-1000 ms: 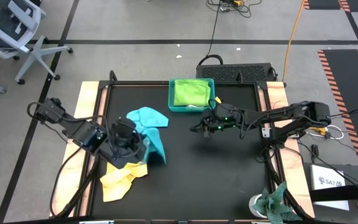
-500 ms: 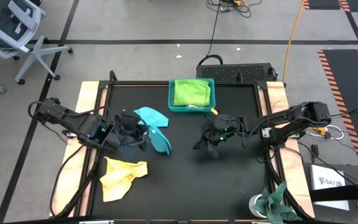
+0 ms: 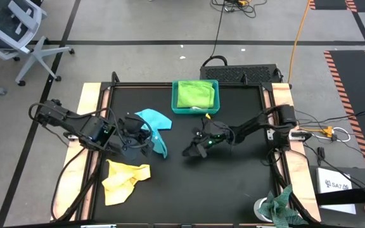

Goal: Fold microfiber towels
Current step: Fold the bottom blue microfiber towel

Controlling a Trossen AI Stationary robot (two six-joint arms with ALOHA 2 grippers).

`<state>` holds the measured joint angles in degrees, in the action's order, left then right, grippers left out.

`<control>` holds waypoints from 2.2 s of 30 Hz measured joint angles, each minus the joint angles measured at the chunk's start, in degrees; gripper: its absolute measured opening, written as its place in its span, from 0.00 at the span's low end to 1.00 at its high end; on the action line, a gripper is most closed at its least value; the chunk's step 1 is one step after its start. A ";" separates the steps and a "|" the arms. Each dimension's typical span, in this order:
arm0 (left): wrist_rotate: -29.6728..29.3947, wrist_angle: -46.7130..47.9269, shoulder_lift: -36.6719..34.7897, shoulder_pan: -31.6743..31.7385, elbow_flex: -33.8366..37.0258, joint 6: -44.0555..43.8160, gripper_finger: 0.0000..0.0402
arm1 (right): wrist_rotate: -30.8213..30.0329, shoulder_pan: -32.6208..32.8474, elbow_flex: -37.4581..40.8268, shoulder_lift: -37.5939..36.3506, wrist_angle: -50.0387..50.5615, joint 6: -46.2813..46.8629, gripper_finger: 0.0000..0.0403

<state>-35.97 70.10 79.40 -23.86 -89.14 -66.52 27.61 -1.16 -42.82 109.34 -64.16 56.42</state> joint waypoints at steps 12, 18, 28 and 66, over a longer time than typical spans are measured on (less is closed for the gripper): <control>-2.08 -12.99 0.27 1.77 0.04 8.75 0.01 | 0.99 1.00 -12.04 2.12 19.79 -17.47 0.30; -1.79 -17.35 0.26 2.10 0.04 13.94 0.01 | 0.96 0.74 -13.91 -0.52 31.59 -23.12 0.30; -1.27 -17.42 0.26 2.10 0.04 13.90 0.01 | -15.79 1.99 -13.91 -16.54 59.35 -40.11 0.29; -6.05 -18.21 0.24 6.58 0.04 16.30 0.01 | -39.70 5.92 -13.89 -17.81 48.04 -52.52 0.29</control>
<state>-42.02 51.89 79.64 -17.28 -89.10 -50.22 -12.08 4.76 -56.71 91.53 -16.12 3.90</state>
